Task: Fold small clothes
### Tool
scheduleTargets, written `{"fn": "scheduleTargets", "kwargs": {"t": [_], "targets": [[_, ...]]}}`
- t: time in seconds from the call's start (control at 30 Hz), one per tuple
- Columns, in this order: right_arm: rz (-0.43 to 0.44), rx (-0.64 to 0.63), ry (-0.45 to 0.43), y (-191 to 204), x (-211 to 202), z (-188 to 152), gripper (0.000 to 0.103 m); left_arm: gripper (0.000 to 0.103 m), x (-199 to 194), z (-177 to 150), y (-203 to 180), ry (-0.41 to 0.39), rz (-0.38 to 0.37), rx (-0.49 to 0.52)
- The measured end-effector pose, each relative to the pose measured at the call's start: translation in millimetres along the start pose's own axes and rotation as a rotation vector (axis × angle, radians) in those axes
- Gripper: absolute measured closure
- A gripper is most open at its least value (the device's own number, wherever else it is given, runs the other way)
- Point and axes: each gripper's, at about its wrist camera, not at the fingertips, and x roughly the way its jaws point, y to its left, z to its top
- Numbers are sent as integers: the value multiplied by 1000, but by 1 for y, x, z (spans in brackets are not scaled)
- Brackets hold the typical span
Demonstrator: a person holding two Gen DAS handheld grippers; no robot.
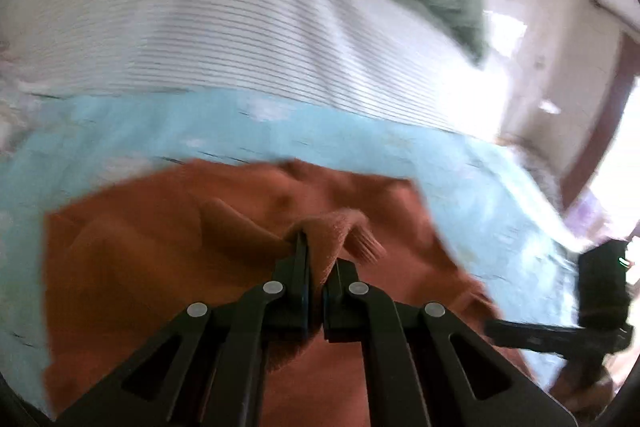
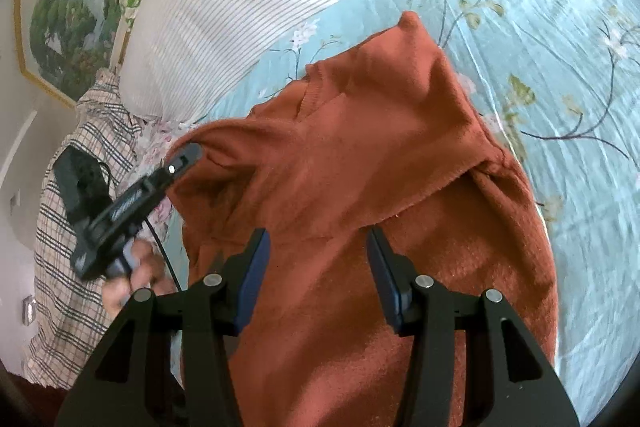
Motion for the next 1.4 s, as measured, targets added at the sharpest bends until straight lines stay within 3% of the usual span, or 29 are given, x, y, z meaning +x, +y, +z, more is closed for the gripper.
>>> {"fn": "scheduleTargets", "kwargs": {"t": [0.1,0.2,0.33,0.37,0.4,0.47,0.57,0.73,0.87,0.9,0.97,1.0,1.07,1.17,1.3,1.4], "targets": [[4,29,-12,-6,-1,-1,51,100,6,-14,-20,6,25,66],[-3,66,-17,-12,2,0,51,97,32,-35,-28,109,111,146],[3,55,-20,-6,5,2,51,91,39,-54,-15,196,113,145],[17,54,-15,-4,7,3,51,79,33,-57,-11,199,111,137],[27,54,-10,-2,9,3,51,61,24,-61,-6,192,118,128],[10,24,-4,4,13,4,51,49,7,-69,0,176,146,124],[-51,-37,0,9,22,9,51,49,-29,-86,25,167,201,102],[-161,-100,80,5,55,17,51,49,-76,-105,94,141,488,33],[-228,-151,118,4,77,14,54,50,-83,-120,137,199,621,-13],[-244,-167,118,7,78,13,58,50,-83,-123,145,210,631,-24],[-244,-184,136,10,81,13,95,50,-79,-126,154,223,638,-47],[-231,-186,143,11,81,13,98,50,-77,-125,157,224,639,-59],[-210,-220,128,22,74,16,98,54,-74,-120,158,211,650,-62],[-217,-300,27,49,46,34,98,64,-63,-109,160,199,677,-85],[-264,-349,-90,61,10,67,98,64,-70,-108,176,158,696,-220],[-290,-310,-58,39,20,84,98,62,-78,-114,183,123,674,-303]]}}
